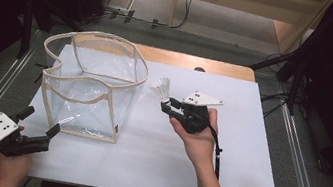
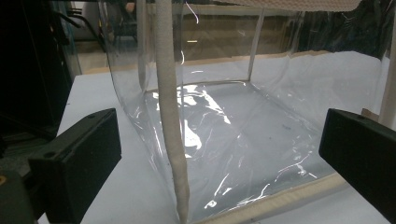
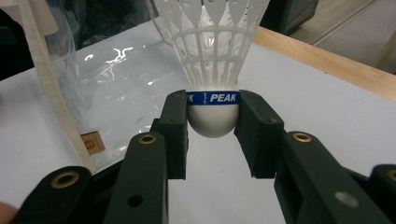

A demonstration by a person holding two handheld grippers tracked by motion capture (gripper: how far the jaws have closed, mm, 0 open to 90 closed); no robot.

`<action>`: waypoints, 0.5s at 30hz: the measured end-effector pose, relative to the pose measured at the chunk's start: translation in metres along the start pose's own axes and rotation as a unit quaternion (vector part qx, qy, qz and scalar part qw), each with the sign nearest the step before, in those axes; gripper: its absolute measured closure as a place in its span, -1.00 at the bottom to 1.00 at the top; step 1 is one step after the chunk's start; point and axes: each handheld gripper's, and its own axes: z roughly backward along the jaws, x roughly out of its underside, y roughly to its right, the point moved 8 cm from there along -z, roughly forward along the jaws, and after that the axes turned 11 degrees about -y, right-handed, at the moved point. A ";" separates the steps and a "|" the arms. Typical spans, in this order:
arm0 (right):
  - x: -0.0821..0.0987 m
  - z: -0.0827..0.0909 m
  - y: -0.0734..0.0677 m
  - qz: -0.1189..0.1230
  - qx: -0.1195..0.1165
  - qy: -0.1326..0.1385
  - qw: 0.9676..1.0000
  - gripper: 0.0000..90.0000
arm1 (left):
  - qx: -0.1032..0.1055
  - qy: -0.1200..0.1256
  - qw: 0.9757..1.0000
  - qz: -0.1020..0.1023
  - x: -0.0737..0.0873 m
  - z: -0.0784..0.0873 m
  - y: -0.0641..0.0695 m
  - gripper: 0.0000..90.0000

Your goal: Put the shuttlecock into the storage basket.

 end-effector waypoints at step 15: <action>-0.022 0.009 -0.005 0.002 0.006 0.026 1.000 0.40 | 0.001 0.000 1.000 0.000 0.000 0.000 0.000 -1.00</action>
